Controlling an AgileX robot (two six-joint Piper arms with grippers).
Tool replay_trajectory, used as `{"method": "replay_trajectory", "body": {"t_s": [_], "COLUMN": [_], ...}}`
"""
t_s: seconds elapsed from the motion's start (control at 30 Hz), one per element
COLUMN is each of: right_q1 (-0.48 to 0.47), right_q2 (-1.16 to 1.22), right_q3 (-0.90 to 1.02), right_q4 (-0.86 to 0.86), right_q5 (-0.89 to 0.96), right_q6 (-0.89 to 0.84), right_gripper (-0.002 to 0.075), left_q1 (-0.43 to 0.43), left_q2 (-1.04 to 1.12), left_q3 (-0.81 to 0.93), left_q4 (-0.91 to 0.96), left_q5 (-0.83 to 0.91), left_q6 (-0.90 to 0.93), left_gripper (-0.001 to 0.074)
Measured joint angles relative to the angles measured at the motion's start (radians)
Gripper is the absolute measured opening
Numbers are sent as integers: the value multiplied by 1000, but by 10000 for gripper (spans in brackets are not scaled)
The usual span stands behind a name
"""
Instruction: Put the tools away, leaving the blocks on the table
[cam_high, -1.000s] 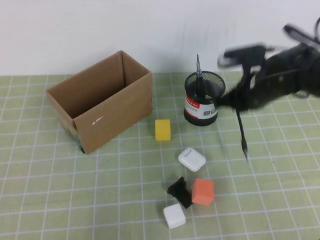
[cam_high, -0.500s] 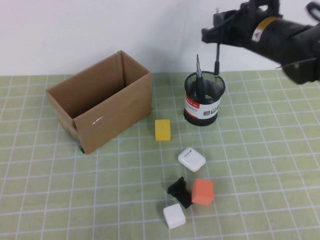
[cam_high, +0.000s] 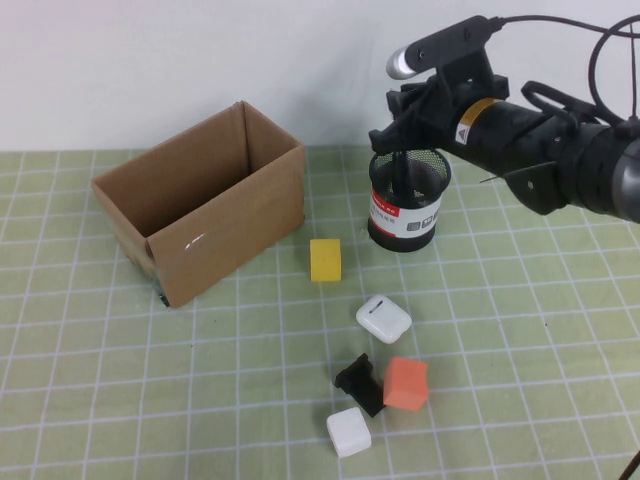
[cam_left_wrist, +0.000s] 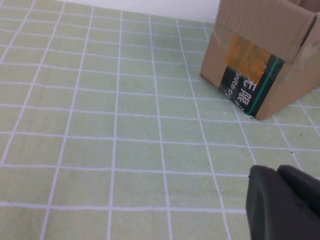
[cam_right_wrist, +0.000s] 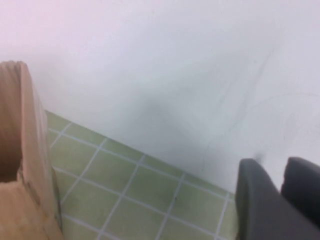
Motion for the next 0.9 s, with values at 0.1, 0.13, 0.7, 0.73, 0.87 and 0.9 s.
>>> {"method": "replay_trajectory", "body": {"t_s": [0.1,0.13,0.7,0.73,0.87,0.9], "right_q1": [0,0,18,26,54,58], "right_q2": [-7,-11,-473,-516,-673,-710], "right_q3": [0,0,0,0,0,0], "right_q4": [-2,-2,14,14,21,24], "right_q5": [26,40,680,717,853,884], "right_q6": [-8,-9,-15,-15,-20,-20], "right_gripper": [117,123,9,3,-6,-7], "left_q1": [0,0,0,0,0,0], "left_q2": [0,0,0,0,0,0], "left_q3": [0,0,0,0,0,0], "left_q4": [0,0,0,0,0,0], "left_q5": [0,0,0,0,0,0], "left_q6": [0,0,0,0,0,0], "left_gripper": [-4,-4,-4,-4,-4,-4]}}
